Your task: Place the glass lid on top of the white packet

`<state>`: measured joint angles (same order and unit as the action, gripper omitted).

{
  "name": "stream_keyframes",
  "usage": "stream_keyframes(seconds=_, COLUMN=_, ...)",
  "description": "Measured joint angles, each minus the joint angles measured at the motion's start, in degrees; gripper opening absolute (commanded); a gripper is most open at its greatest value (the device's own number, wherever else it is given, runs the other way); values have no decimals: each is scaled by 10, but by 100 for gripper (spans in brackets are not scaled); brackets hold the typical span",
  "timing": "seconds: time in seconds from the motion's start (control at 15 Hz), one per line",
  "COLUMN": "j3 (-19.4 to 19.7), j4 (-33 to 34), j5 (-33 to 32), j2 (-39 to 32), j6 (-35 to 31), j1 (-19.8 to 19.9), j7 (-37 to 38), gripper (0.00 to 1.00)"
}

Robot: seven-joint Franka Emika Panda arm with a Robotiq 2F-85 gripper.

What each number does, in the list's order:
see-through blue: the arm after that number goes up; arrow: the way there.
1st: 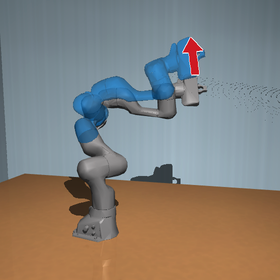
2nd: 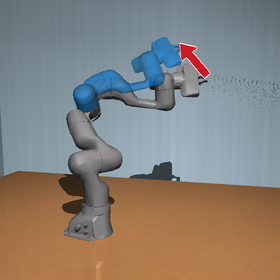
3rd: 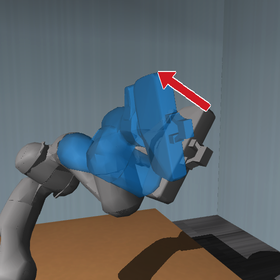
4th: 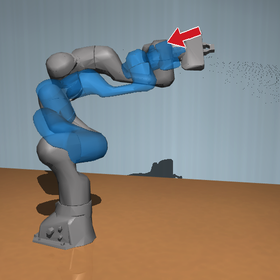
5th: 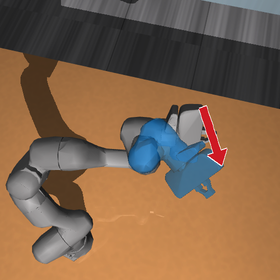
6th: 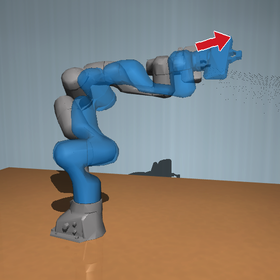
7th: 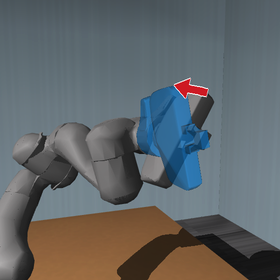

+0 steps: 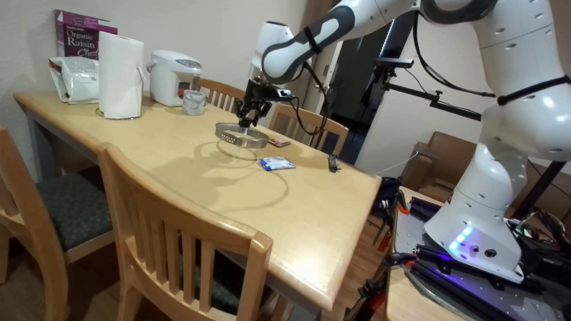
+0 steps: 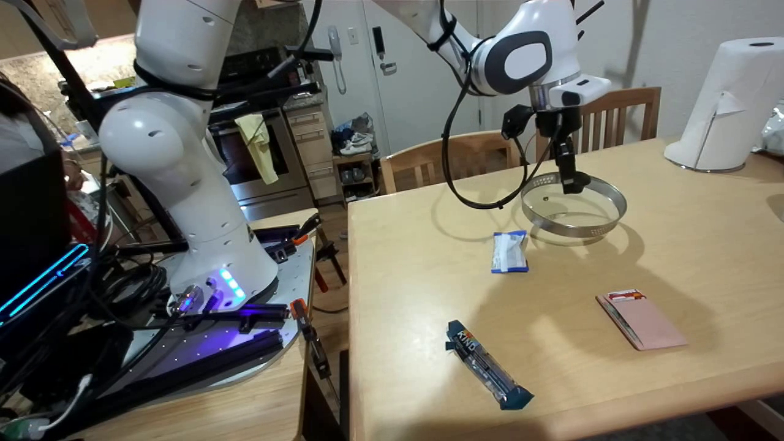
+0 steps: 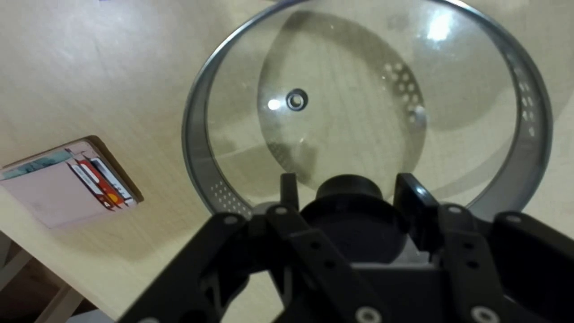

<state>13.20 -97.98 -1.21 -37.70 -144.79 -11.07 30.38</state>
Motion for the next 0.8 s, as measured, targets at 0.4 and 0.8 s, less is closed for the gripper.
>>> stream_keyframes(seconds=0.4, j3=3, j4=-69, j5=0, j2=25, j6=-37, j1=4, j7=5, gripper=31)
stream_keyframes(seconds=0.8, j3=30, j4=-163, j5=0, j2=85, j6=-99, j1=1, j7=40, gripper=31)
